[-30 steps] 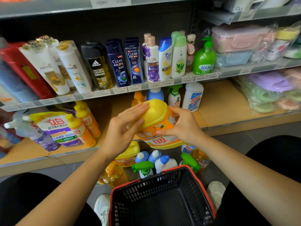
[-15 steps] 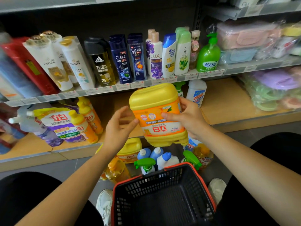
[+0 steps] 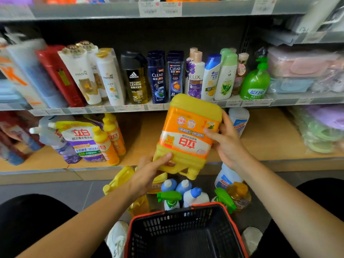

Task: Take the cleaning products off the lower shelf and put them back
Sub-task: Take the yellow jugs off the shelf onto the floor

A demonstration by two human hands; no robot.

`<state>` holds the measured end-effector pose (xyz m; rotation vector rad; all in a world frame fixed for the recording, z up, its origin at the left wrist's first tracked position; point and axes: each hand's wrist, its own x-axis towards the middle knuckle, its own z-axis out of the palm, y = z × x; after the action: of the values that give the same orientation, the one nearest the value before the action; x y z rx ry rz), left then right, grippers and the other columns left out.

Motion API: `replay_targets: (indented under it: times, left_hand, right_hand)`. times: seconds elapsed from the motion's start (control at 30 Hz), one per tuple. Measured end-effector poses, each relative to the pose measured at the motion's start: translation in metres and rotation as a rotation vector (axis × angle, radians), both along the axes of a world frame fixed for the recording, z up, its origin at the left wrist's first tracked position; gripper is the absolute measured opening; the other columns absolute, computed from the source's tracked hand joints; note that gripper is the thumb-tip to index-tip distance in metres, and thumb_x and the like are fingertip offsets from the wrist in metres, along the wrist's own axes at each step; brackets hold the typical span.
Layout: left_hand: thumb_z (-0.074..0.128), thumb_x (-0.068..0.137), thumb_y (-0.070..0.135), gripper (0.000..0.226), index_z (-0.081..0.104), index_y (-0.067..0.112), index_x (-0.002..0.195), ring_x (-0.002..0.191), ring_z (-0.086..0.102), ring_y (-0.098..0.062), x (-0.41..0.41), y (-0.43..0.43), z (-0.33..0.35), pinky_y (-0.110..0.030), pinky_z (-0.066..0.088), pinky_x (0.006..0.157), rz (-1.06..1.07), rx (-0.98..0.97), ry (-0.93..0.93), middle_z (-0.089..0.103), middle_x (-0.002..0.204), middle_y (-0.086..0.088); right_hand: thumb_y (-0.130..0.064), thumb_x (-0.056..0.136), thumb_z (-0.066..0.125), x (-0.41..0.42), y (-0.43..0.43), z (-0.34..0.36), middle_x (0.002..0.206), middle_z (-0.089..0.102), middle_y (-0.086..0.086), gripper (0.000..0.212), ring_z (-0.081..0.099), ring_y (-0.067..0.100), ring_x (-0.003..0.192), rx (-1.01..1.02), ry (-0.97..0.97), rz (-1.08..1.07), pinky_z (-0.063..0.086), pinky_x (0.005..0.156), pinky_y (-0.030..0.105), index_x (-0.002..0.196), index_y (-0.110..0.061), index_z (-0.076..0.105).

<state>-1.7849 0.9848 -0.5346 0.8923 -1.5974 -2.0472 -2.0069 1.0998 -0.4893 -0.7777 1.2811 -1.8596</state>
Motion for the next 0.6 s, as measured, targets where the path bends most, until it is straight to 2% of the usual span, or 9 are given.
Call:
replay_targets:
  times: [0.07, 0.13, 0.2, 0.27, 0.37, 0.5, 0.6]
  left_hand:
    - [0.097, 0.048, 0.043, 0.083, 0.065, 0.001, 0.112, 0.103, 0.070, -0.037, 0.002, -0.011, 0.012, -0.053, 0.058, 0.091, 0.112, -0.055, 0.050, 0.074, 0.106, -0.019]
    - [0.097, 0.043, 0.032, 0.077, 0.064, 0.002, 0.106, 0.102, 0.070, -0.038, 0.005, -0.020, 0.021, -0.056, 0.058, 0.089, 0.197, -0.161, 0.060, 0.073, 0.104, -0.019]
    - [0.097, 0.043, 0.032, 0.064, 0.064, 0.007, 0.091, 0.093, 0.071, -0.032, 0.008, -0.028, 0.026, -0.053, 0.060, 0.081, 0.238, -0.258, 0.072, 0.071, 0.093, -0.016]
    - [0.098, 0.046, 0.034, 0.060, 0.059, 0.003, 0.081, 0.085, 0.068, -0.028, 0.008, -0.034, 0.027, -0.057, 0.059, 0.076, 0.208, -0.383, 0.065, 0.066, 0.085, -0.018]
    - [0.097, 0.048, 0.038, 0.057, 0.054, 0.008, 0.071, 0.073, 0.058, -0.019, 0.001, -0.040, 0.021, -0.056, 0.054, 0.066, 0.128, -0.554, -0.001, 0.059, 0.073, -0.009]
    - [0.099, 0.056, 0.032, 0.048, 0.056, 0.016, 0.069, 0.067, 0.051, -0.013, -0.022, -0.047, 0.015, -0.049, 0.048, 0.062, -0.045, -0.710, -0.082, 0.055, 0.067, 0.004]
    - [0.098, 0.059, 0.031, 0.045, 0.053, 0.033, 0.064, 0.062, 0.049, -0.001, -0.045, -0.049, 0.008, -0.031, 0.043, 0.060, -0.168, -0.784, -0.128, 0.055, 0.061, 0.017]
  right_hand:
    - [-0.008, 0.077, 0.076, -0.009, -0.002, -0.005, 0.136, 0.059, 0.012, 0.076, 0.060, 0.033, 0.123, 0.059, -0.034, 0.010, 0.055, 0.091, 0.057, 0.144, -0.026, 0.043]
    - [-0.009, 0.074, 0.077, -0.013, -0.003, -0.013, 0.134, 0.060, 0.009, 0.076, 0.063, 0.032, 0.120, 0.147, -0.066, 0.032, 0.057, 0.088, 0.054, 0.141, -0.024, 0.046]
    - [-0.010, 0.074, 0.078, -0.015, -0.006, -0.025, 0.128, 0.065, 0.005, 0.071, 0.065, 0.029, 0.117, 0.255, -0.044, 0.058, 0.056, 0.092, 0.054, 0.139, -0.021, 0.050]
    - [-0.007, 0.079, 0.077, -0.017, -0.009, -0.035, 0.118, 0.071, 0.002, 0.056, 0.067, 0.027, 0.114, 0.337, 0.017, 0.086, 0.055, 0.095, 0.051, 0.131, -0.017, 0.058]
    - [-0.011, 0.083, 0.077, -0.022, -0.005, -0.048, 0.110, 0.075, 0.004, 0.041, 0.070, 0.025, 0.108, 0.425, 0.082, 0.060, 0.058, 0.090, 0.043, 0.122, -0.013, 0.066]
    - [-0.024, 0.080, 0.083, -0.030, 0.010, -0.071, 0.093, 0.076, -0.003, 0.020, 0.070, 0.013, 0.093, 0.659, 0.563, -0.056, 0.057, 0.084, 0.033, 0.098, -0.019, 0.075]
    - [-0.028, 0.081, 0.082, -0.032, 0.027, -0.094, 0.065, 0.069, -0.012, 0.011, 0.069, 0.009, 0.072, 0.776, 0.684, -0.061, 0.056, 0.074, 0.031, 0.083, -0.020, 0.074]
